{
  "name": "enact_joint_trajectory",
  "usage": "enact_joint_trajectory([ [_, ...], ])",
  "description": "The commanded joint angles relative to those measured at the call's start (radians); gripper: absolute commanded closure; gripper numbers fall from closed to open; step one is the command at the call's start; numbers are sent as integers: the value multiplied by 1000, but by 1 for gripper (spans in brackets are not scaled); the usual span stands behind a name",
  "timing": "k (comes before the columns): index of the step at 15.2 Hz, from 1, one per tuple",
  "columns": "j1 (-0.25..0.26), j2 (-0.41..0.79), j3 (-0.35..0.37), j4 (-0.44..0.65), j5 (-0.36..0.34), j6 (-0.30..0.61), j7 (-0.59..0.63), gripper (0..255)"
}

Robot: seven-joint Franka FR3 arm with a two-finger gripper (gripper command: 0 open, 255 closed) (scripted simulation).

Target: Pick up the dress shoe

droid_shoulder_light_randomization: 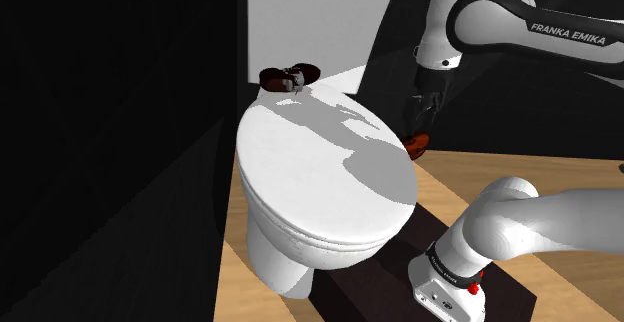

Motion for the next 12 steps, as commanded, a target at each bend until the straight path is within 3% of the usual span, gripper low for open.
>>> enact_joint_trajectory([
  [1,0,0,0,0,0,0,0,0],
  [7,-32,166,119,95,73,122,258,0],
  [12,-68,326,203,214,84,204,470,0],
])
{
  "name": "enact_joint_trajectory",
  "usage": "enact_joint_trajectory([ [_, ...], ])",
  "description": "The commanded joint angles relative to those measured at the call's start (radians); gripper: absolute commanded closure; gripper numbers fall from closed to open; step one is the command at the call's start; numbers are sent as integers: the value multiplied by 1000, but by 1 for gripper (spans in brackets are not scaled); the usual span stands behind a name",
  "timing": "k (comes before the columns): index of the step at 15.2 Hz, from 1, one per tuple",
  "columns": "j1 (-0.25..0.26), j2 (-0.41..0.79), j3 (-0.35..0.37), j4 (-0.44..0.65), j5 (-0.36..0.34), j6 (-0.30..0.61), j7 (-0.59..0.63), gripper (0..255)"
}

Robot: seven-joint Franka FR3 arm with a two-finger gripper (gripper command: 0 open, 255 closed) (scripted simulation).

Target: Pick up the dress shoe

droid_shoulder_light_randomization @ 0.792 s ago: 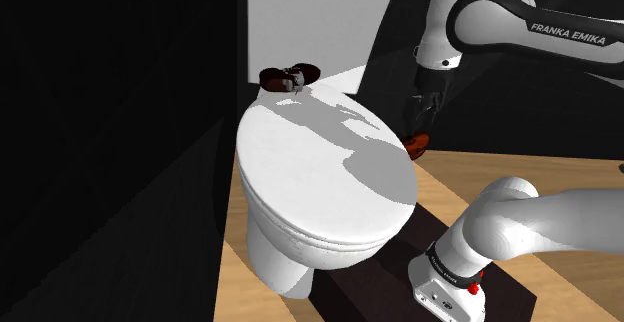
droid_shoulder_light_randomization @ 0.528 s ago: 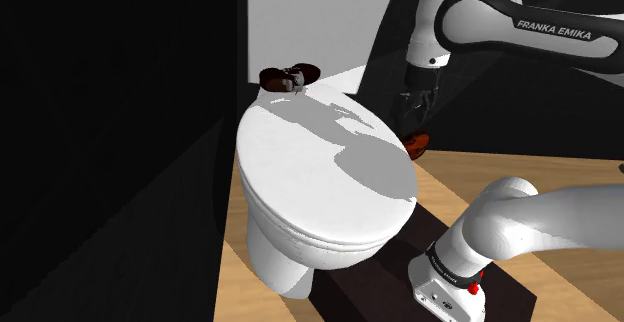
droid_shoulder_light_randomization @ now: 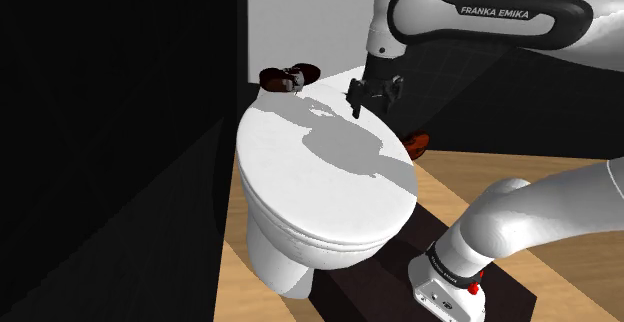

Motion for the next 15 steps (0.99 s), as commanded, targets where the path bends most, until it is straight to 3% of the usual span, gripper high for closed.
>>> enact_joint_trajectory([
  [1,-14,67,35,55,-1,29,93,0],
  [8,-59,316,121,291,-71,84,391,0],
  [15,-60,586,154,605,-204,55,672,0],
])
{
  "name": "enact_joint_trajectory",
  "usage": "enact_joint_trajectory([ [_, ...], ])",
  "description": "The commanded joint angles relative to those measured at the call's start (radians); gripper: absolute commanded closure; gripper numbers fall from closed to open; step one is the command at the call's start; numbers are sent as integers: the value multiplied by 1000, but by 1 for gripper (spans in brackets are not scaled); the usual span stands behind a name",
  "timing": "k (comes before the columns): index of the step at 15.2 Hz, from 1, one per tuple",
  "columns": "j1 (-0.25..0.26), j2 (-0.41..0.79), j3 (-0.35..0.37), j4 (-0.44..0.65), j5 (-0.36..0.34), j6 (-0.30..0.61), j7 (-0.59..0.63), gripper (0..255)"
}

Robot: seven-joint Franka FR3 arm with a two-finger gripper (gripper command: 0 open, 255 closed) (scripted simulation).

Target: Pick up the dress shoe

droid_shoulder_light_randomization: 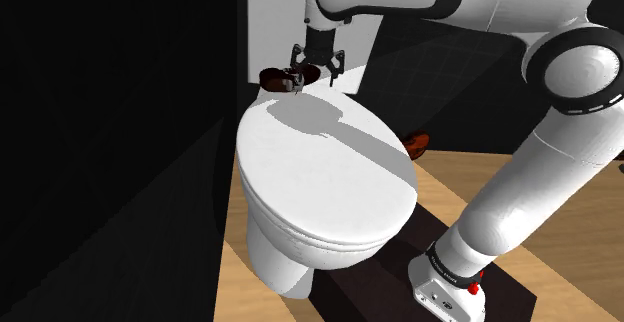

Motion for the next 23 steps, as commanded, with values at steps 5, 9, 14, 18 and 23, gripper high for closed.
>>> enact_joint_trajectory([
  [5,43,254,-15,353,-126,-91,206,0],
  [9,98,440,-49,652,-199,-193,292,0],
  [14,80,408,-49,534,-189,-108,308,0],
  [18,73,397,-49,482,-187,-68,316,0],
  [23,74,396,-48,480,-187,-68,318,255],
])
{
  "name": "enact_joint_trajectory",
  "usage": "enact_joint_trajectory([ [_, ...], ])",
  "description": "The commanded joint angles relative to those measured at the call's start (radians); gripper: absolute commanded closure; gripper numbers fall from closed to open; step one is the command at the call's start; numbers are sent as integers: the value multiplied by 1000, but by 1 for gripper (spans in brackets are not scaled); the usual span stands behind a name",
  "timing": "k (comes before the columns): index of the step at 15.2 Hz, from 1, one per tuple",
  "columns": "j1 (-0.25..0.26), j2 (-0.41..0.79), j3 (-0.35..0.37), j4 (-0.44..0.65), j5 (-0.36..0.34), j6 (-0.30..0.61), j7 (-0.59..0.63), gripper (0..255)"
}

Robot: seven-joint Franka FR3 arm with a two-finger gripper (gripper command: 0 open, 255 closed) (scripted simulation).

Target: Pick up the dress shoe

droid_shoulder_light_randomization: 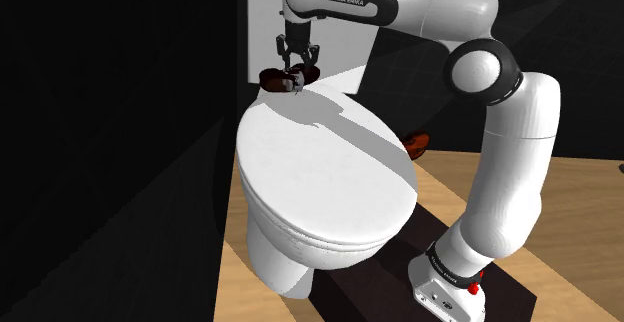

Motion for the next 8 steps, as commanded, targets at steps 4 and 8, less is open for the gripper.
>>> enact_joint_trajectory([
  [4,0,-1,0,-7,1,-1,0,255],
  [8,8,17,-1,60,-3,-47,-11,255],
])
